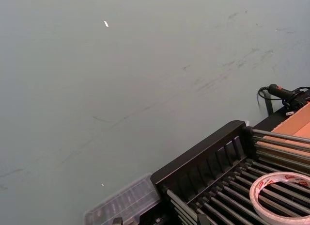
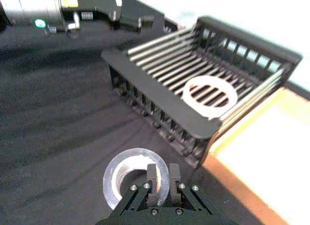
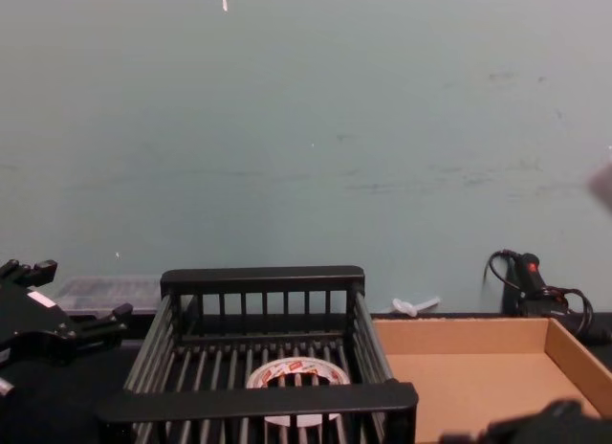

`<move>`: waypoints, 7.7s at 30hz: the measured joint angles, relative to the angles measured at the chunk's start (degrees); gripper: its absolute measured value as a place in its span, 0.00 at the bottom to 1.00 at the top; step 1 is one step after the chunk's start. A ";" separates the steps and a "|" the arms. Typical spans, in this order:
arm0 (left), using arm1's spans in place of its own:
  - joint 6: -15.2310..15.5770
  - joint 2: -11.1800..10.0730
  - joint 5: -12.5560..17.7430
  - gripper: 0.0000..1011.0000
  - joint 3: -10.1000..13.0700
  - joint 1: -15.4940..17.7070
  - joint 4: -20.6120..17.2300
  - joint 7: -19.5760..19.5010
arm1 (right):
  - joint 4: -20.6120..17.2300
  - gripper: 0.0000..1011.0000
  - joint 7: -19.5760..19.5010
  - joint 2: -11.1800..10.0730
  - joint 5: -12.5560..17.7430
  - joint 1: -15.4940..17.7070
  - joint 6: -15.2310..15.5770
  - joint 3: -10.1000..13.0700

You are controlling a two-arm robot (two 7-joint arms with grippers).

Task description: Pick up the white tape and place it into the black box , Pick up the silver tape and place it into the brown box.

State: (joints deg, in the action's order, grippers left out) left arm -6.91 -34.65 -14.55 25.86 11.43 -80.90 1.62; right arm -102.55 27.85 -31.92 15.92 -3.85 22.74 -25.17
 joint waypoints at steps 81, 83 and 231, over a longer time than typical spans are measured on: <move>0.00 0.00 0.00 0.99 0.00 0.00 0.00 0.00 | 32.88 0.34 -13.66 16.10 -7.80 -22.99 3.06 3.56; 0.00 0.00 0.00 0.99 0.00 0.00 0.00 0.00 | 32.86 0.42 -13.66 16.09 -7.78 -22.98 3.06 3.57; 0.00 0.00 0.00 0.99 0.00 0.00 0.00 0.00 | 14.92 0.99 -15.59 15.22 -10.81 -1.63 -22.99 13.44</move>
State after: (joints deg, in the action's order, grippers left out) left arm -6.91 -34.65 -14.55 25.86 11.43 -80.90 1.62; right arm -87.64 12.26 -16.70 5.10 -5.48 -0.26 -11.73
